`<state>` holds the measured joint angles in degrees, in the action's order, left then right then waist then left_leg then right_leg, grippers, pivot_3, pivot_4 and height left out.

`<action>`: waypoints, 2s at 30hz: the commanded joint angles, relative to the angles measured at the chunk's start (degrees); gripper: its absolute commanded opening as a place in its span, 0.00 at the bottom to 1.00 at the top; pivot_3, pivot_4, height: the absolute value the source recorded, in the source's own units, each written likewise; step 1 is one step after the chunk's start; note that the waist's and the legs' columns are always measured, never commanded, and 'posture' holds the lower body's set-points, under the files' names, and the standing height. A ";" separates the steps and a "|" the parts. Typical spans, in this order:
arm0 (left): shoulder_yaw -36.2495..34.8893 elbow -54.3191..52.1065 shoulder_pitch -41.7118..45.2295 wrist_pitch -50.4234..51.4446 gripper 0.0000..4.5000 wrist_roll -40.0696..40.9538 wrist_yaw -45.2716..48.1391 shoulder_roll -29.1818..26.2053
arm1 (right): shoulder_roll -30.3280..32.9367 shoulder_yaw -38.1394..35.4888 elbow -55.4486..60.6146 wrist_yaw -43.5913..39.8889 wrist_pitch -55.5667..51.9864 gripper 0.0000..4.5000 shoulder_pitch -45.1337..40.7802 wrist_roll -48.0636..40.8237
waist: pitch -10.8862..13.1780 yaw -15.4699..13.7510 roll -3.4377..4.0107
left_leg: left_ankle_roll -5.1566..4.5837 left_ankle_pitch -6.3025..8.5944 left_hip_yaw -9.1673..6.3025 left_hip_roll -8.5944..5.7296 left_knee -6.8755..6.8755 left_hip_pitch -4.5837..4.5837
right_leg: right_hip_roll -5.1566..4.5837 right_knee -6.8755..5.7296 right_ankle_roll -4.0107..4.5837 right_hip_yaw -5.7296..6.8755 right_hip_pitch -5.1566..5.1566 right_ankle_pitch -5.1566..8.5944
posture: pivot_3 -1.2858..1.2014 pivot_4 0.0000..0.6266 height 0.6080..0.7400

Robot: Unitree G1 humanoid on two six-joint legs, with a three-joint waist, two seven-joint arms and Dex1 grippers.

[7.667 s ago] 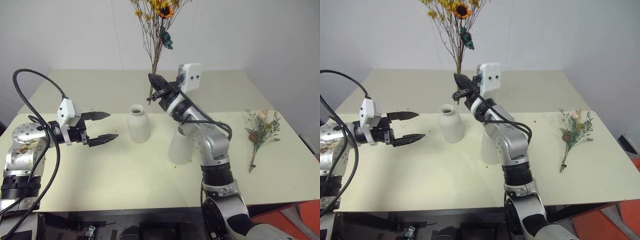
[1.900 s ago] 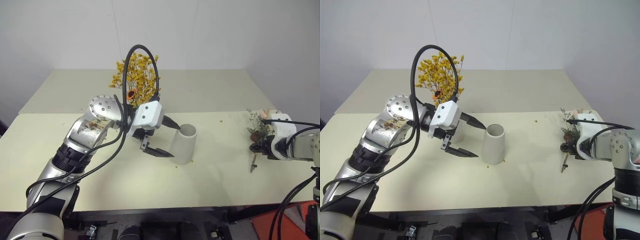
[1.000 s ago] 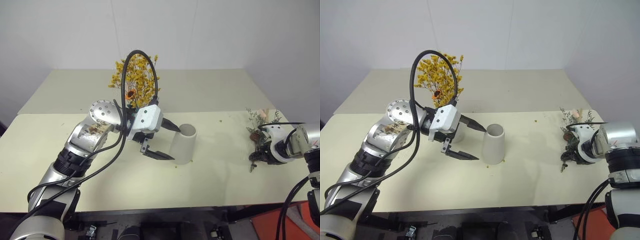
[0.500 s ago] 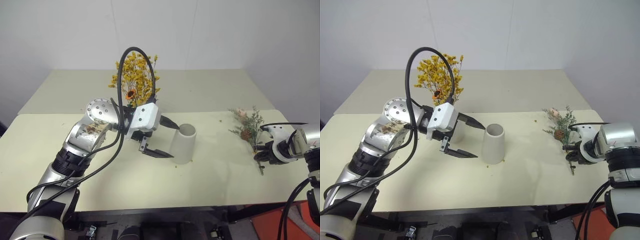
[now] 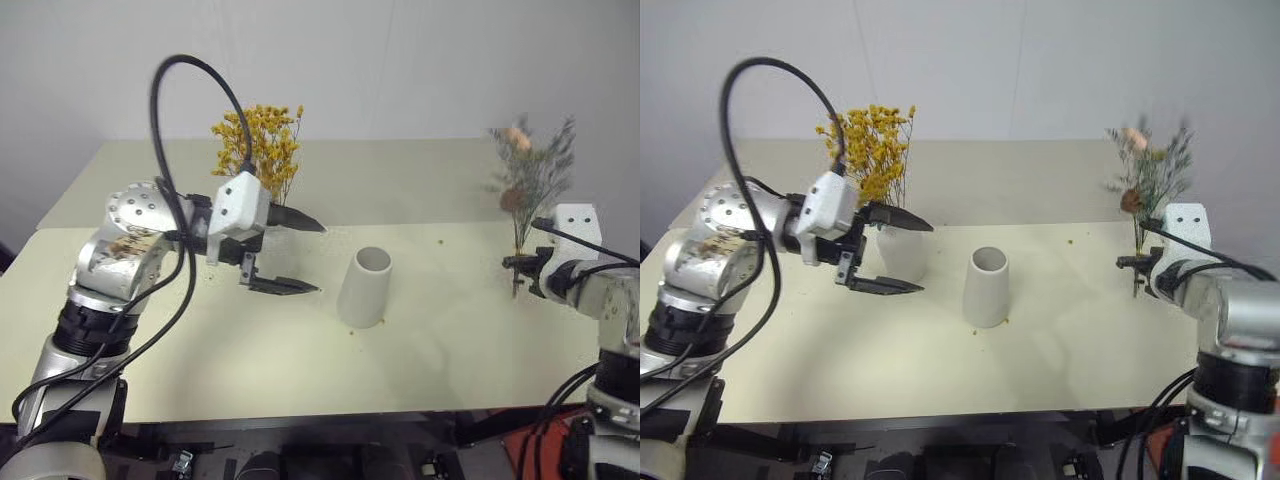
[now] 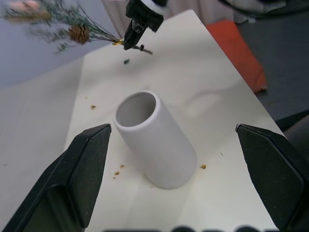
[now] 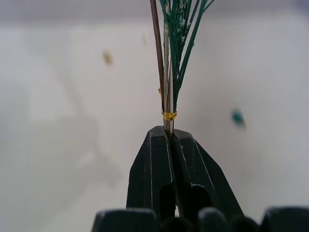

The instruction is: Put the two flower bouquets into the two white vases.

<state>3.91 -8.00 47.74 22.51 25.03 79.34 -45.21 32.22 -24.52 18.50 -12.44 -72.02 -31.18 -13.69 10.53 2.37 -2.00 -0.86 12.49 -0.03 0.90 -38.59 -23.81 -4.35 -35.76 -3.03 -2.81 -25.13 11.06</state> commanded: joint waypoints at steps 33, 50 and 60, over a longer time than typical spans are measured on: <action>-10.42 7.10 -8.63 -3.37 1.00 3.00 4.27 -13.91 | -23.42 20.24 31.65 6.08 26.08 0.00 12.30 -11.79 | 0.00 0.08 0.05 | 0.00 0.00 -0.03 0.09 -0.03 0.10 | 0.03 -0.16 0.21 0.10 0.01 0.07 | 0.52 0.24 1.00; -10.14 1.74 -8.23 2.41 1.00 4.61 1.03 -15.27 | -23.68 27.11 24.95 5.16 35.58 0.06 13.47 -6.21 | -0.01 0.08 0.04 | 0.00 0.00 -0.03 0.09 -0.03 0.11 | 0.04 -0.16 0.17 0.12 0.01 0.12 | 0.52 0.24 1.00; -8.16 2.38 -5.20 2.99 1.00 3.83 0.79 -14.49 | -19.56 27.60 28.94 3.33 37.56 0.54 17.86 -3.19 | -0.01 -0.05 0.03 | 0.00 0.00 -0.04 0.07 -0.04 0.09 | 0.02 -0.16 0.18 0.13 0.02 0.13 | 0.52 0.24 1.00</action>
<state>-4.14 -4.82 40.95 25.35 29.10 80.43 -59.47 12.19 3.94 43.39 -8.52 -35.96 -12.98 -16.52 10.52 2.31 -1.96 -0.86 12.49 -0.07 0.97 -38.63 -23.72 -4.33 -35.91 -2.85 -2.68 -25.11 11.20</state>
